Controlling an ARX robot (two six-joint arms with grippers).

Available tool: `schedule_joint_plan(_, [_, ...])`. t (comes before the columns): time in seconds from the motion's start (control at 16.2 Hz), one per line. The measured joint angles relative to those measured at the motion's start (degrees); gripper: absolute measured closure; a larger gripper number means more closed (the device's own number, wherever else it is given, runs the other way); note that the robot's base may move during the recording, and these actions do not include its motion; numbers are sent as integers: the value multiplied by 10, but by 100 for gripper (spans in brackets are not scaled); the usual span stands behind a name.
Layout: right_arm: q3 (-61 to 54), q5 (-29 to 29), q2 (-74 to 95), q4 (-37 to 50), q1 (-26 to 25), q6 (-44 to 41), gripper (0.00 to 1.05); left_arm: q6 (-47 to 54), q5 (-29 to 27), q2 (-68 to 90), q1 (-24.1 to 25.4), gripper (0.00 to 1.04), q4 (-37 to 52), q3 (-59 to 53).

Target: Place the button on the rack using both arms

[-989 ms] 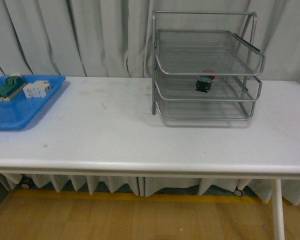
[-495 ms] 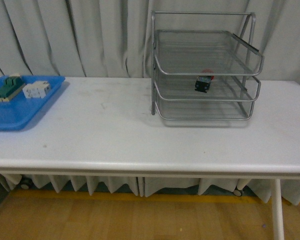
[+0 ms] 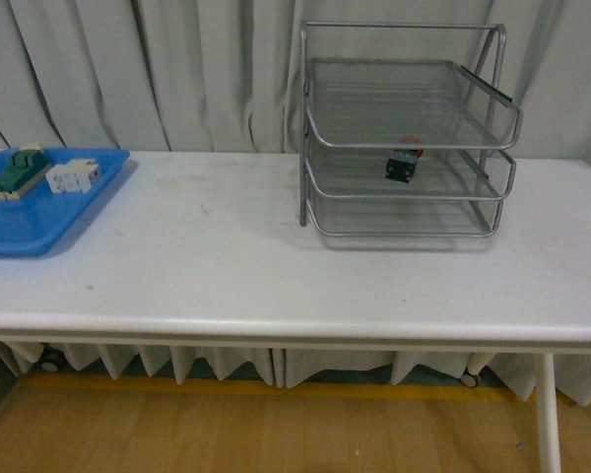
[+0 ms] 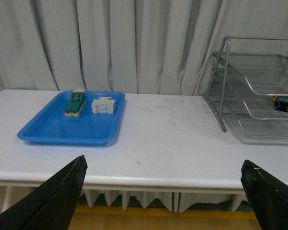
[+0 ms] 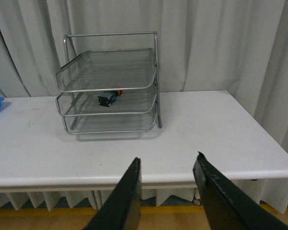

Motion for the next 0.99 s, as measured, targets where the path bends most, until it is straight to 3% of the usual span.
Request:
schedule_joint_plan(0.31, [0, 0, 0, 0, 0, 0, 10, 0, 0, 0, 0, 7, 0, 0])
schedule_joint_plan(0.37, [0, 0, 0, 0, 0, 0, 5, 0, 0, 0, 0, 7, 0, 0])
schedule_joint_plan(0.99, [0, 0, 0, 0, 0, 0, 6, 0, 0, 0, 0, 7, 0, 0])
